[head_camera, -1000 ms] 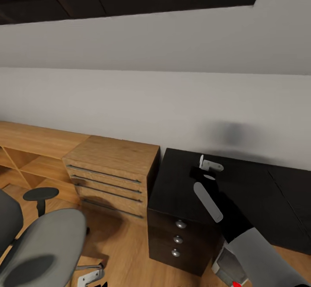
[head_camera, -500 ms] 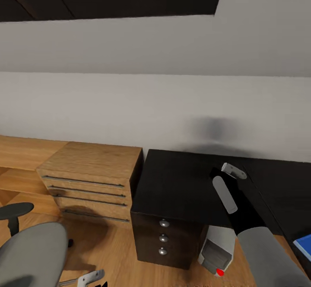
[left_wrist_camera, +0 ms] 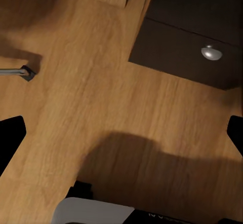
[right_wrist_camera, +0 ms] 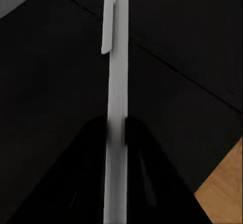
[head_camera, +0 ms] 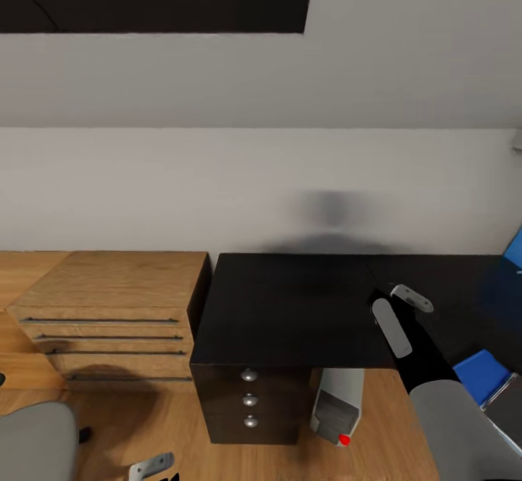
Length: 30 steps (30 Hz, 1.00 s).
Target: In the bedroom, organize the workspace by keeping the computer under the desk, ensuring the monitor is on the desk, placing the keyboard on the desk next to the monitor, placing the mouse on the desk next to the keyboard, moving the folder from the swivel chair onto the desk next to the mouse, stacking the notebook on top of the folder with the pen on top of the notebook, and positioning the swivel chair next to the desk.
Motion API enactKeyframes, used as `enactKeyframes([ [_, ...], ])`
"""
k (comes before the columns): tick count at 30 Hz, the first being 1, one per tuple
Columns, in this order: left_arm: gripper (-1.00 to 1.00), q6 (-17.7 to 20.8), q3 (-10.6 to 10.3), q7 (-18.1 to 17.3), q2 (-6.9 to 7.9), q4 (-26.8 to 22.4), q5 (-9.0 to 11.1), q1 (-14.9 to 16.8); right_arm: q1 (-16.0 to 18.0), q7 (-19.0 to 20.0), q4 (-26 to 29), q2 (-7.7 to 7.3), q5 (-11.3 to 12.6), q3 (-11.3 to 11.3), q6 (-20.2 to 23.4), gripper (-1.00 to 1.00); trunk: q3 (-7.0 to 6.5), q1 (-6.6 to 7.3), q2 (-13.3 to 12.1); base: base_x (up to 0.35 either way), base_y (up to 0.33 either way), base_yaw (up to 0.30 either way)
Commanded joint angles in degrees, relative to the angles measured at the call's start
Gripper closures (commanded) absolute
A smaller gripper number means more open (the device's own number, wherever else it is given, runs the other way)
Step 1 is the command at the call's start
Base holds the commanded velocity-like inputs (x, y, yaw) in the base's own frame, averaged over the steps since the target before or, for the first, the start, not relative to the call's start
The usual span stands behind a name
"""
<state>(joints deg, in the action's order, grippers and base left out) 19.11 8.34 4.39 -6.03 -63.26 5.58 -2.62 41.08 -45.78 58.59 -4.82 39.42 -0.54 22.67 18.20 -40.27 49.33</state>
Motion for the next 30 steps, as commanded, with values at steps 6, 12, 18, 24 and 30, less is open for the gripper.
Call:
enactKeyframes([
  [6,-1.00,0.32,0.17,0.27,0.02,-0.11,0.66,-0.02,0.05,-0.34,-0.08,-1.26,0.32,0.26,0.27,1.00,0.07,-0.01,0.06,0.000,0.000,-0.291],
  [12,-1.00,0.32,1.35,0.27,0.10,-0.14,0.66,-0.02,0.05,-0.33,-0.46,-1.89,0.32,1.44,0.27,1.00,0.07,-0.01,0.06,0.000,0.000,-0.292],
  [18,-1.00,0.32,2.50,0.27,0.14,-0.20,0.66,-0.02,0.05,-0.24,-2.85,-2.02,0.31,2.72,0.27,1.00,0.07,-0.01,0.06,0.000,0.000,-0.293],
  [24,-1.00,0.28,3.74,-0.07,0.29,-3.10,0.70,-0.02,0.07,0.01,-6.15,-3.72,0.32,3.21,0.10,1.00,0.07,-0.01,0.06,0.000,0.000,-0.294],
  [30,-1.00,0.23,4.64,-0.24,0.26,-4.20,0.78,-0.02,0.07,0.25,-6.67,-3.98,0.31,3.26,-0.02,1.00,0.07,-0.01,0.06,0.000,0.000,-0.296],
])
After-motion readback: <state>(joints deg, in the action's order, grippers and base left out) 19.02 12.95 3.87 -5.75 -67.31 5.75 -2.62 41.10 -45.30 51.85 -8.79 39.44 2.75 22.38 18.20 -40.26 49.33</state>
